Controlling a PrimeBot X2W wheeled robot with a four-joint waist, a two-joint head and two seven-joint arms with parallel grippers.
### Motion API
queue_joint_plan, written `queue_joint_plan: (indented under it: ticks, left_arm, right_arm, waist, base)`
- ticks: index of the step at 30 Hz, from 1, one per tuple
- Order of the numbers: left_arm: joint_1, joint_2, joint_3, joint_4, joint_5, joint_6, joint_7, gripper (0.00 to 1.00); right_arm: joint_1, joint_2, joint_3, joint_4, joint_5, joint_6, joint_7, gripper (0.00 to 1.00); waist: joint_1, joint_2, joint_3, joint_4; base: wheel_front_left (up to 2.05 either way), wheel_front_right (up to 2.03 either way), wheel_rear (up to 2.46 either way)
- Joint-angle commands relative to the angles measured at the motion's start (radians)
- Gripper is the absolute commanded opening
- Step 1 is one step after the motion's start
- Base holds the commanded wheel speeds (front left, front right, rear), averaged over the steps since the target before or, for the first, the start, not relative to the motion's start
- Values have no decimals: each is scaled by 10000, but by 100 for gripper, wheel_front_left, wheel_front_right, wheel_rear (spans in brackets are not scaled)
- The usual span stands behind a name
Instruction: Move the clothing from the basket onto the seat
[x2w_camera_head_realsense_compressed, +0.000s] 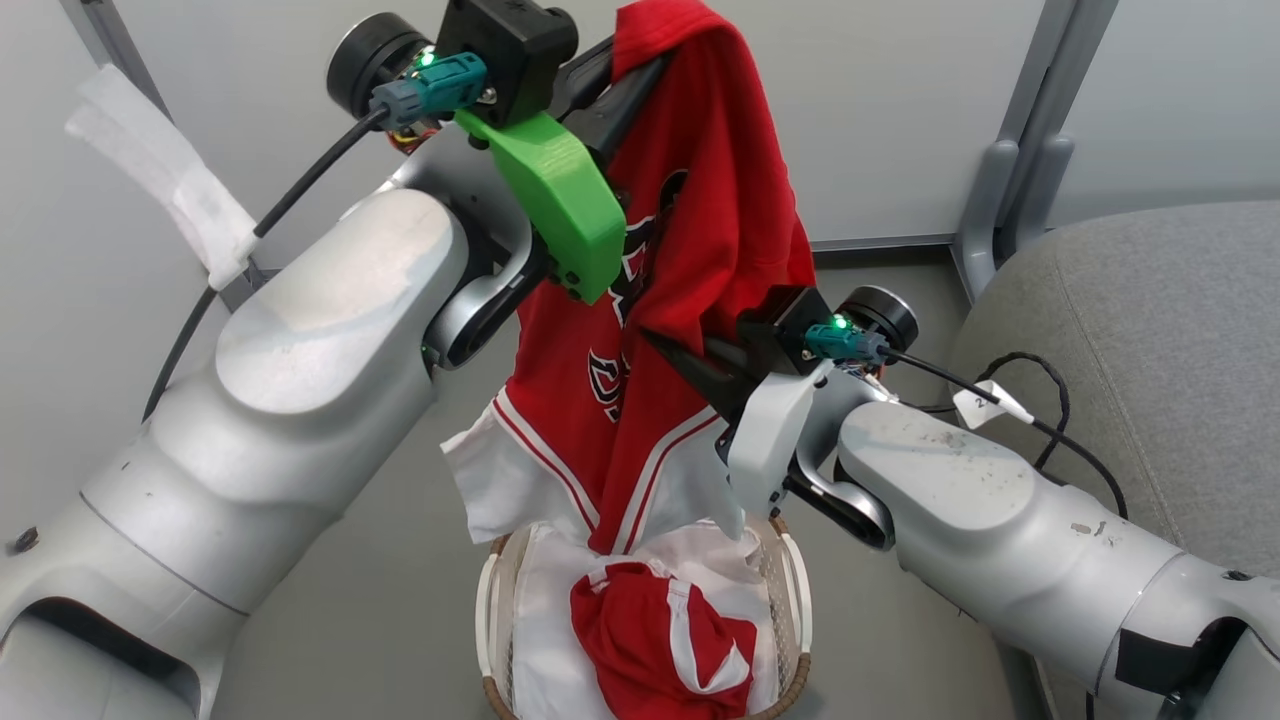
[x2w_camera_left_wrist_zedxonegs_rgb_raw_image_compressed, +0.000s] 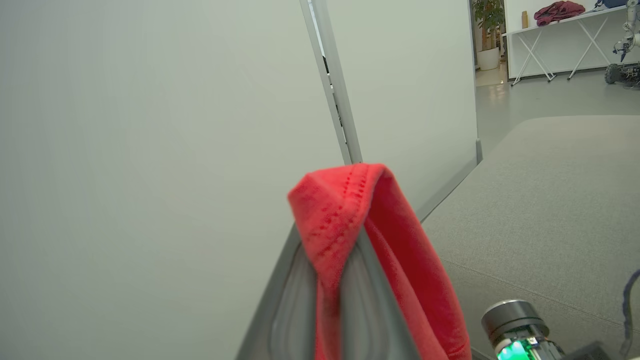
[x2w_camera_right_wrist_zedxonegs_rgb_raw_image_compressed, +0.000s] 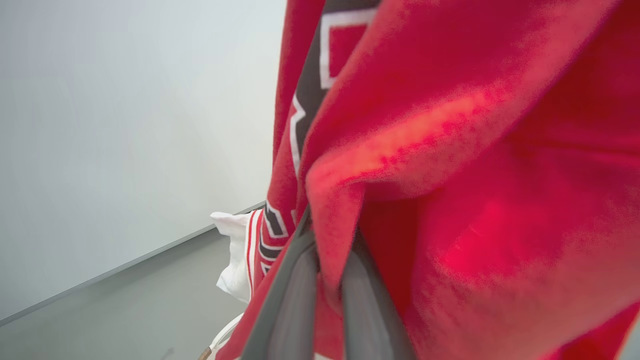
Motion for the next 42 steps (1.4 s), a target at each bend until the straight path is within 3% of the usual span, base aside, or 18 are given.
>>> queue_joint_plan:
  ticks: [1, 7, 8, 10, 11, 23, 31, 42]
  left_arm:
    - [201, 70, 50, 100, -72, 80, -20, 0]
    - [522, 304, 227, 700, -348, 236, -111, 0]
    - [603, 306, 278, 804, -427, 259, -165, 10]
    - [746, 342, 331, 991, -493, 268, -257, 74]
    - [795, 356, 327, 1060, -499, 257, -328, 100]
    - [1964, 245, 169, 1230, -629, 149, -1327, 100]
    - [3057, 164, -269, 742, -378, 344, -1746, 100]
    - [4049, 58, -778, 331, -32, 619, -1945, 100]
  right_arm:
    - [-27, -105, -152, -79, -123, -10, -3, 0]
    - [195, -258, -876, -540, -509, -10, -4, 0]
    - [240, -296, -1004, -630, -580, -10, -3, 0]
    - [286, -384, -1311, -792, -695, -10, -3, 0]
    - [297, -422, -1438, -861, -746, -10, -3, 0]
    - [818, -1039, -3218, -1443, -1657, -10, -3, 0]
    - [1529, -1756, -4587, -1775, -2134, -10, -4, 0]
    - [2464, -2434, -6130, -2582, -2907, -10, -4, 0]
  waist:
    - [0, 0, 19, -70]
    - [0, 0, 85, -335]
    - [0, 0, 98, -393]
    - [0, 0, 121, -489]
    - [0, 0, 133, -527]
    - [0, 0, 308, -960]
    - [0, 0, 469, -1307]
    - [0, 0, 905, -2681]
  base:
    - [0, 0, 0]
    - [0, 0, 0]
    - [0, 0, 0]
    - [0, 0, 0]
    - [0, 0, 0]
    - [0, 0, 0]
    - [0, 0, 0]
    - [0, 0, 0]
